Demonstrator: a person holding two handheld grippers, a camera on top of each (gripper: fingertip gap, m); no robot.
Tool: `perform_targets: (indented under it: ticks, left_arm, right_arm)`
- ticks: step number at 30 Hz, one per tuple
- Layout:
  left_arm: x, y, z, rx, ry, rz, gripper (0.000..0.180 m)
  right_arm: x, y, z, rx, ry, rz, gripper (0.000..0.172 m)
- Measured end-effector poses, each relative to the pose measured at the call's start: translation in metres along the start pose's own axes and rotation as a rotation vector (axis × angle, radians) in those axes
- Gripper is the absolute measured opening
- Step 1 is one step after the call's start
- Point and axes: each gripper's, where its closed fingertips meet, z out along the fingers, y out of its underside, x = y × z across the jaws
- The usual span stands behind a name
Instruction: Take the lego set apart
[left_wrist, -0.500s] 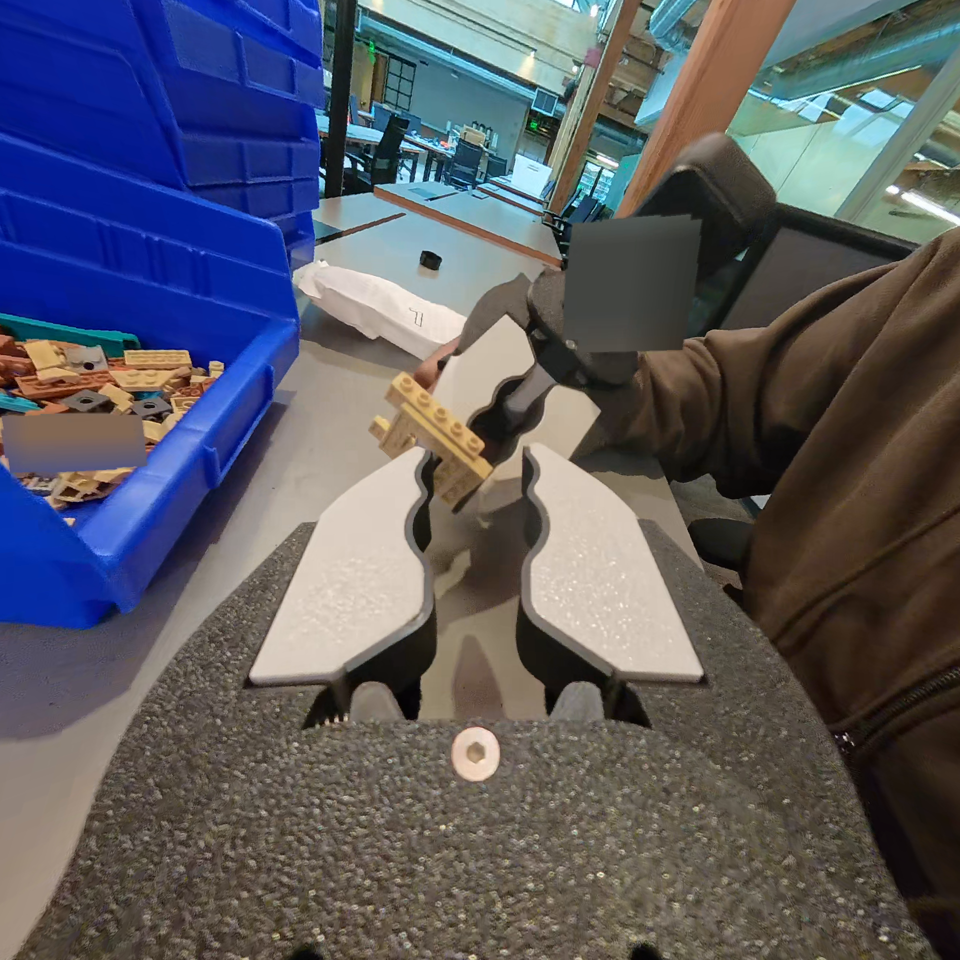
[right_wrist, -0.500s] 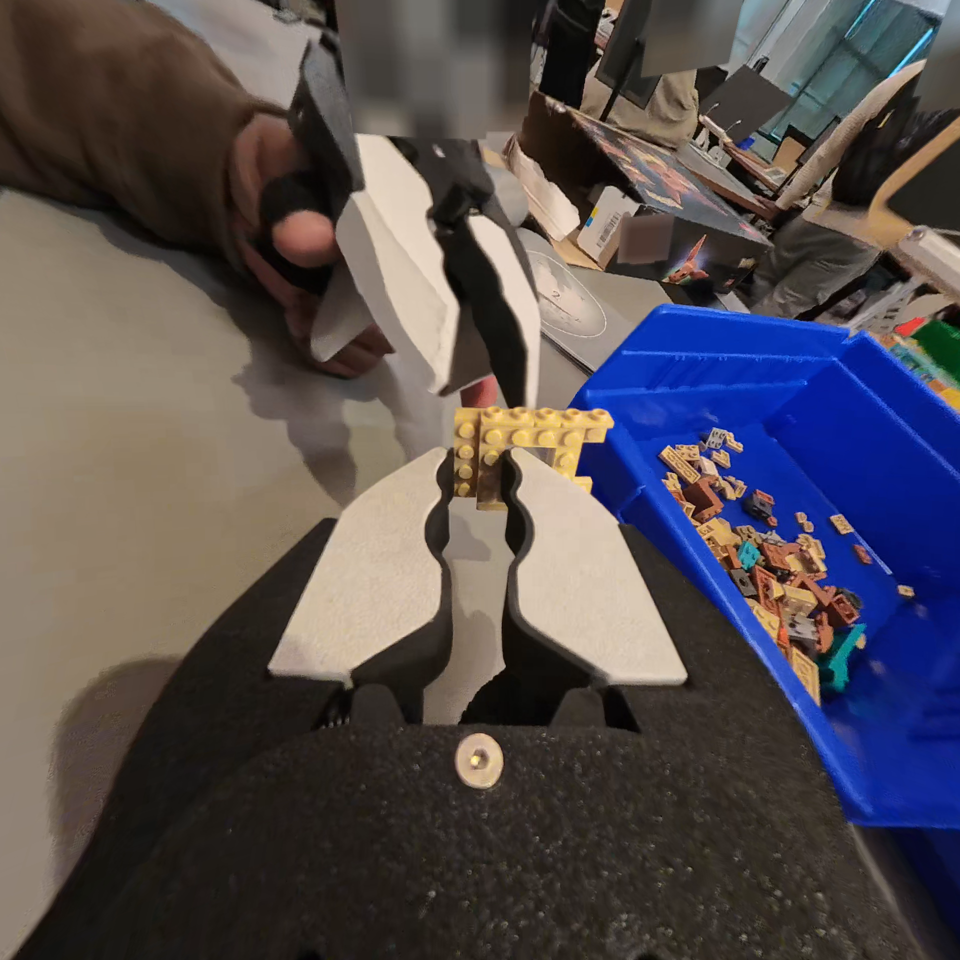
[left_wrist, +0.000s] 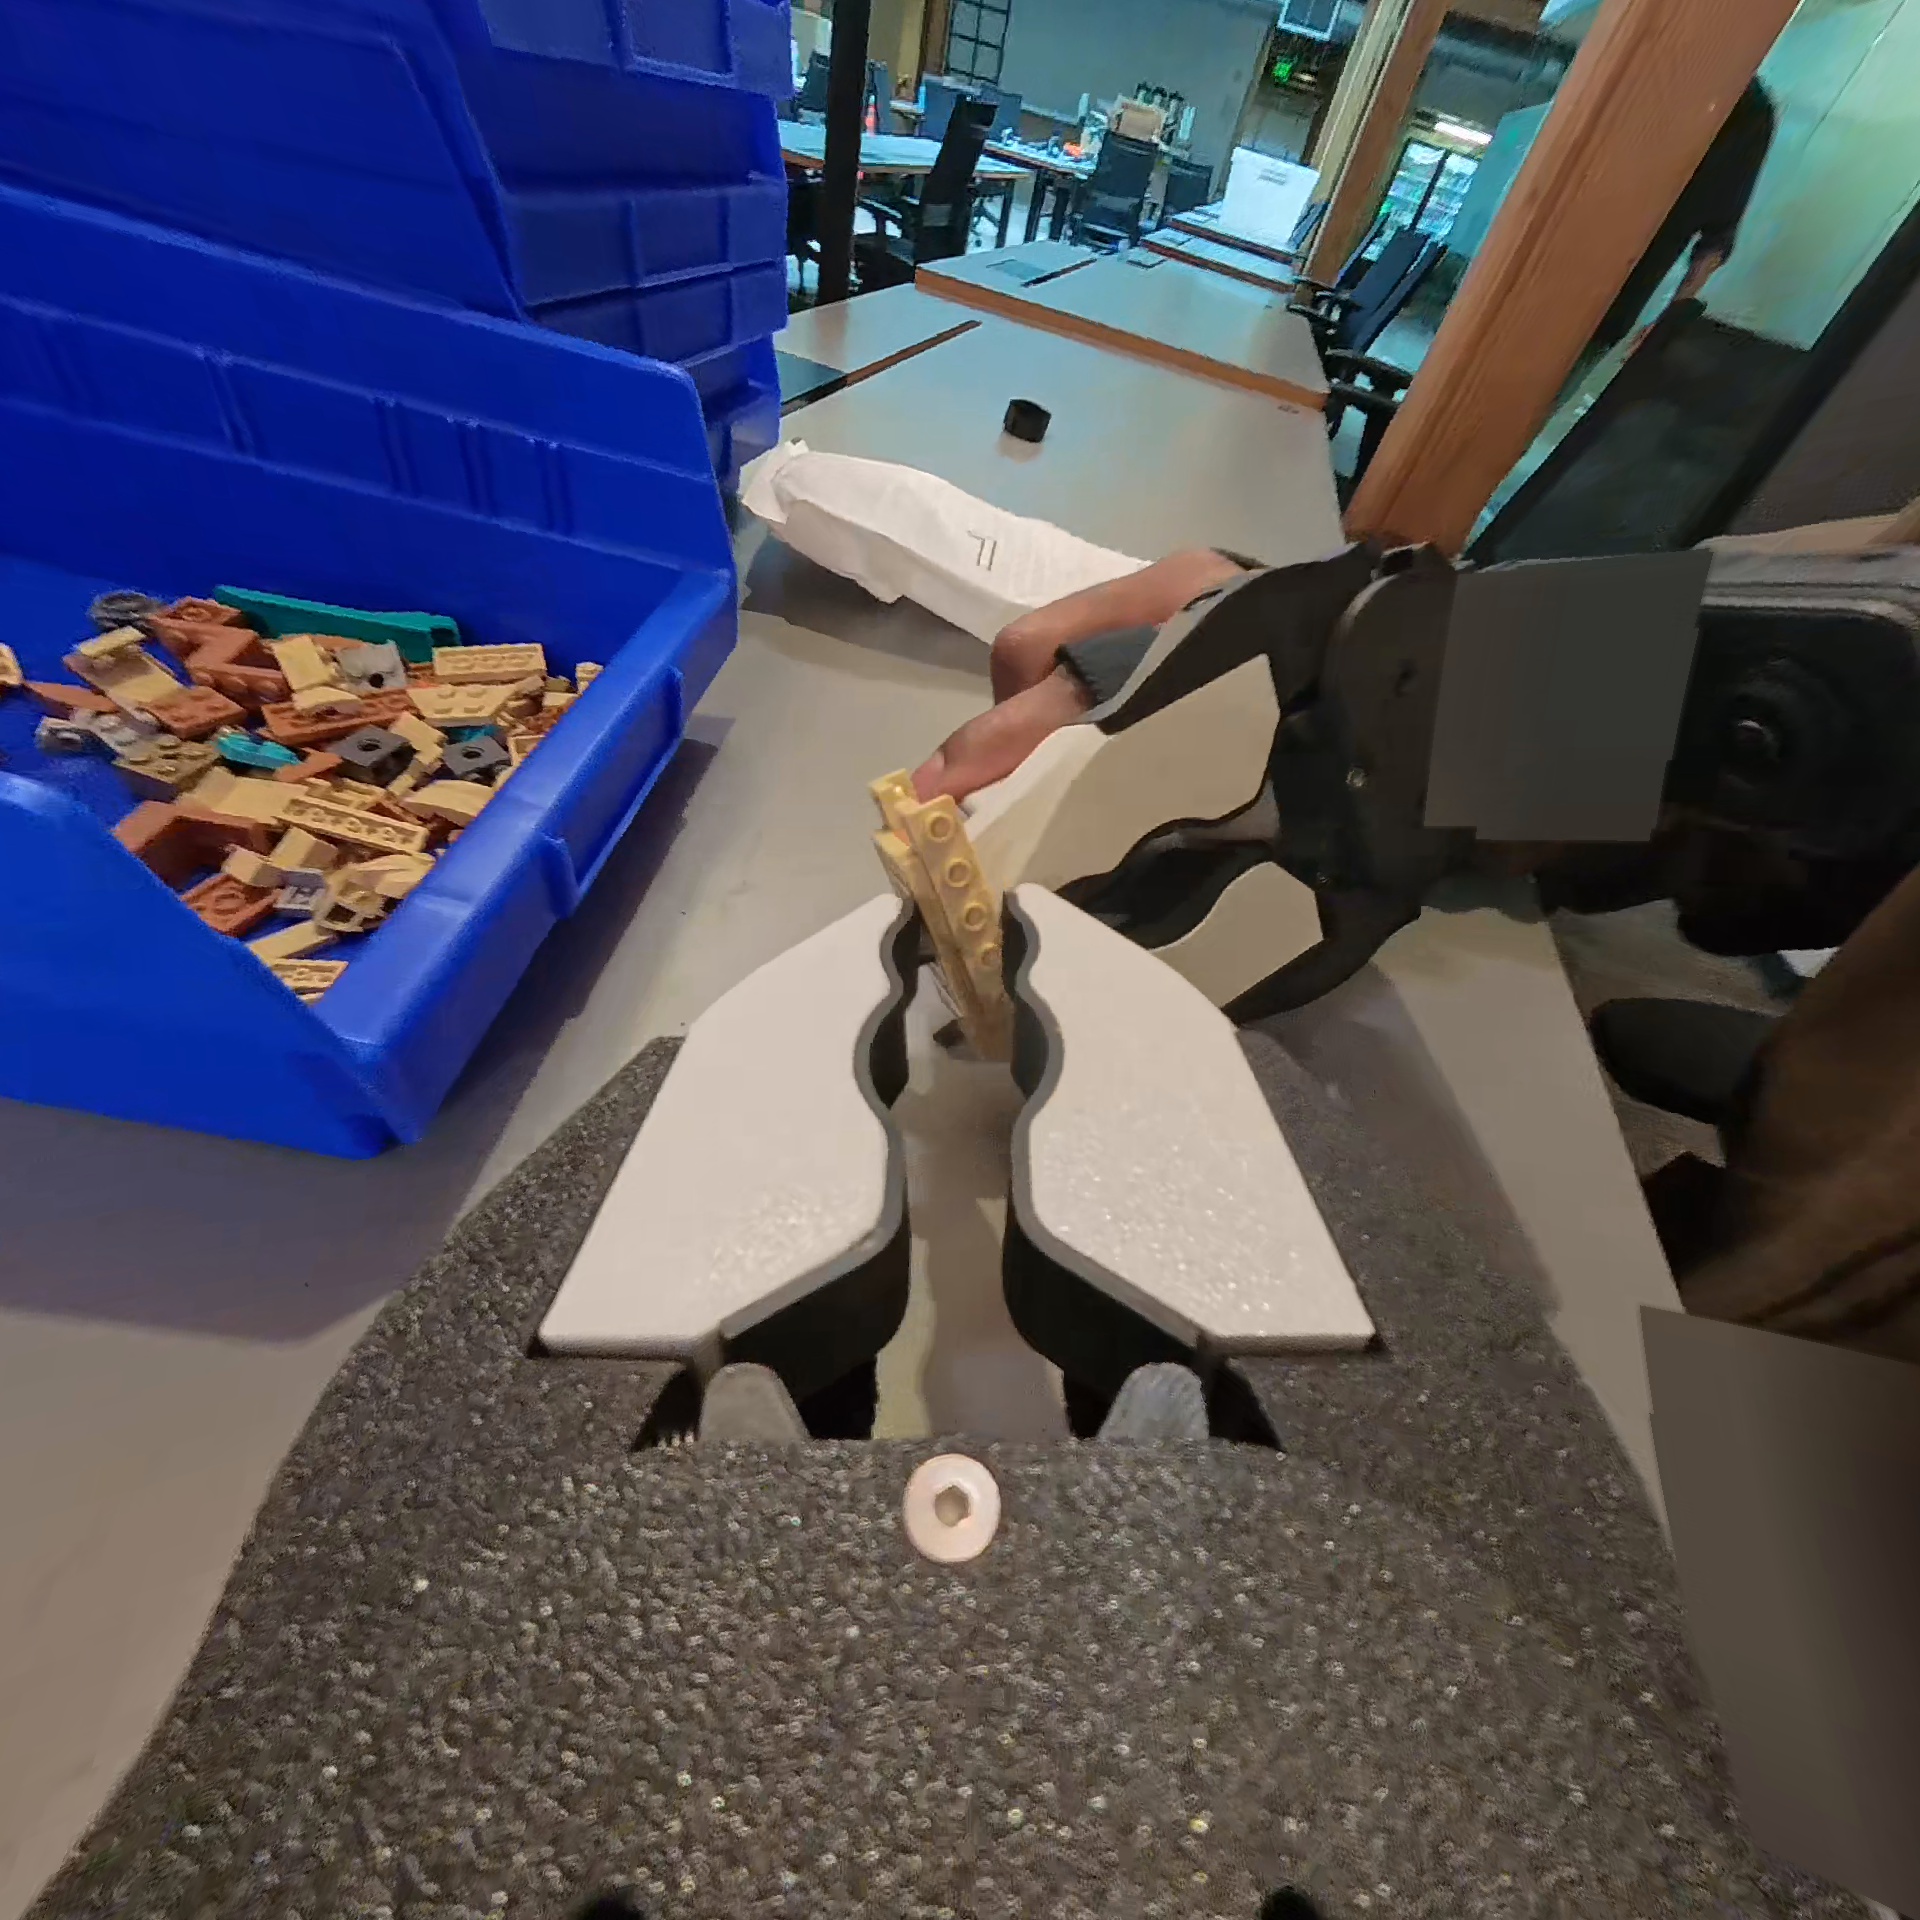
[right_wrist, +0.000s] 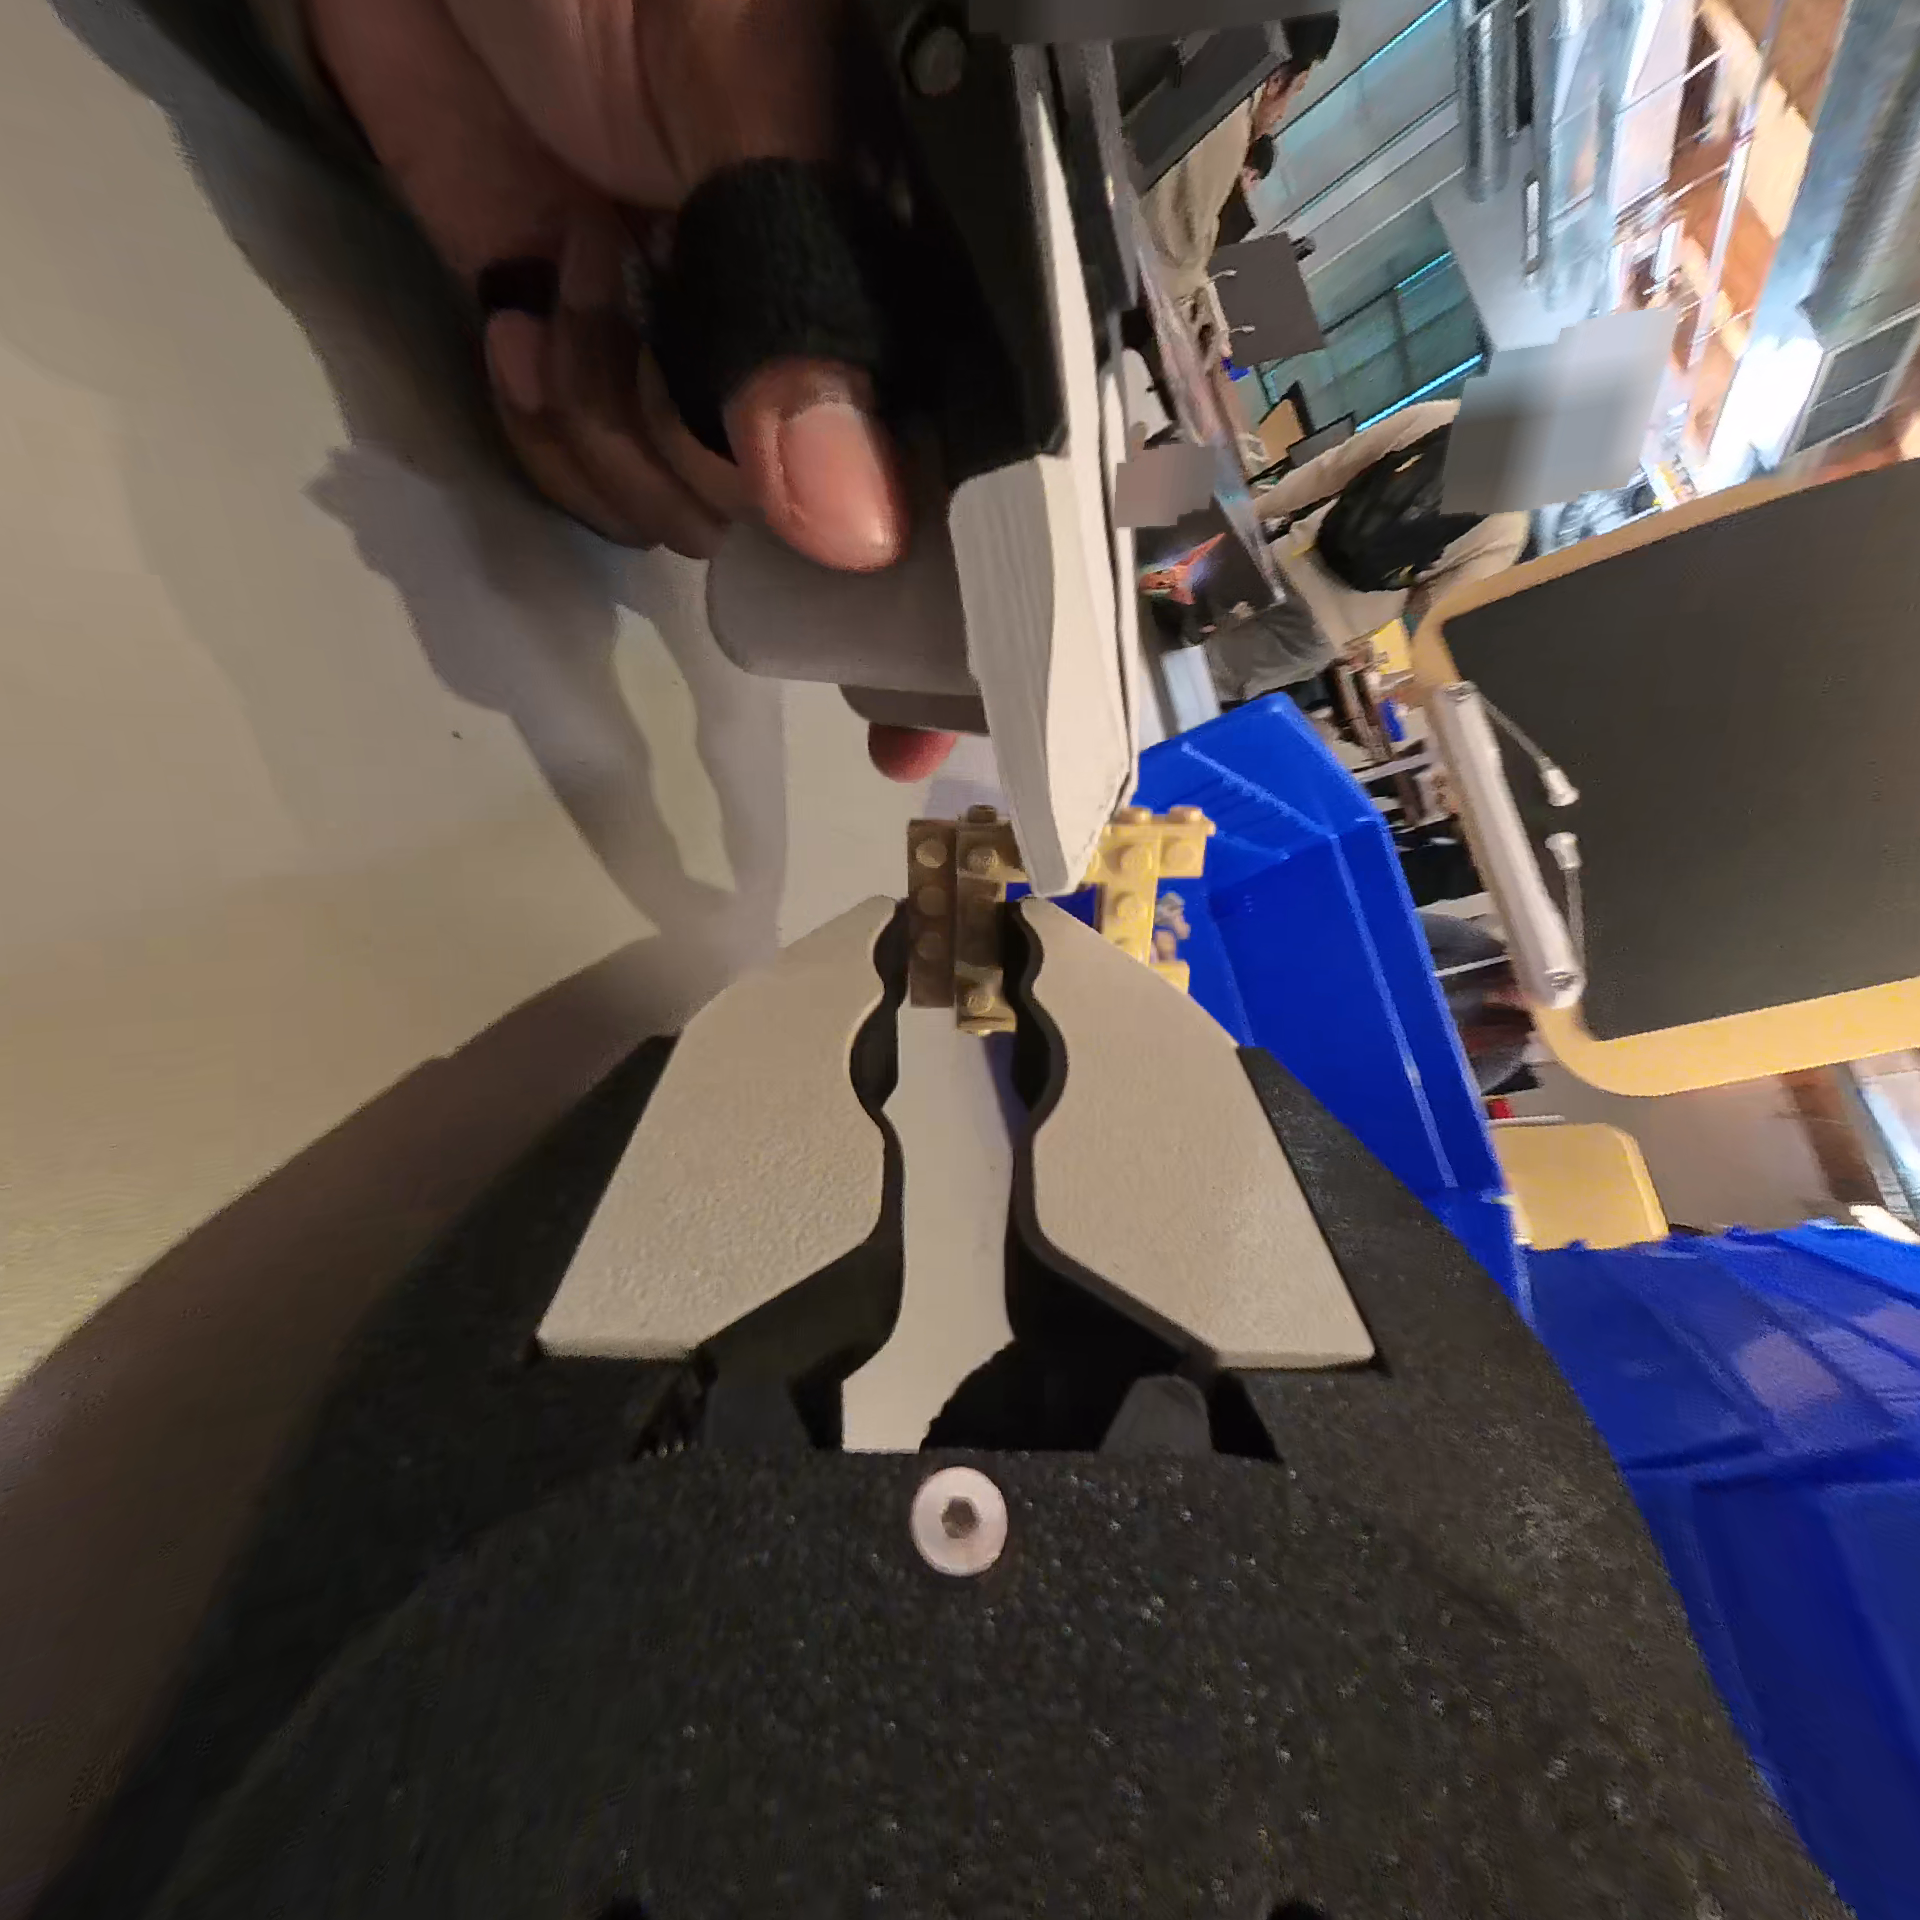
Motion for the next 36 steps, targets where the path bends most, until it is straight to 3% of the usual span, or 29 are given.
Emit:
perform_targets:
  ticks: [5,11,20,27,36]
  left_arm:
    - [-0.016,-0.004,-0.008,0.033,-0.097,0.017,0.013]
    - [-0.010,-0.001,-0.004,0.002,-0.102,0.083,0.013]
    - [0.002,0.002,0.002,-0.017,-0.081,0.149,0.013]
    - [-0.006,0.007,0.003,-0.063,-0.188,0.253,0.013]
    - [-0.013,0.008,0.002,-0.063,-0.197,0.109,0.011]
  right_arm:
    - [0.017,-0.004,-0.011,0.058,0.100,-0.048,0.015]
    - [0.037,-0.004,-0.014,0.035,0.236,-0.091,0.014]
    - [0.029,0.001,-0.004,-0.028,0.240,-0.162,0.008]
    - [0.028,0.007,-0.001,-0.077,0.229,-0.141,0.008]
    - [0.029,0.007,0.001,-0.164,0.314,-0.306,0.008]
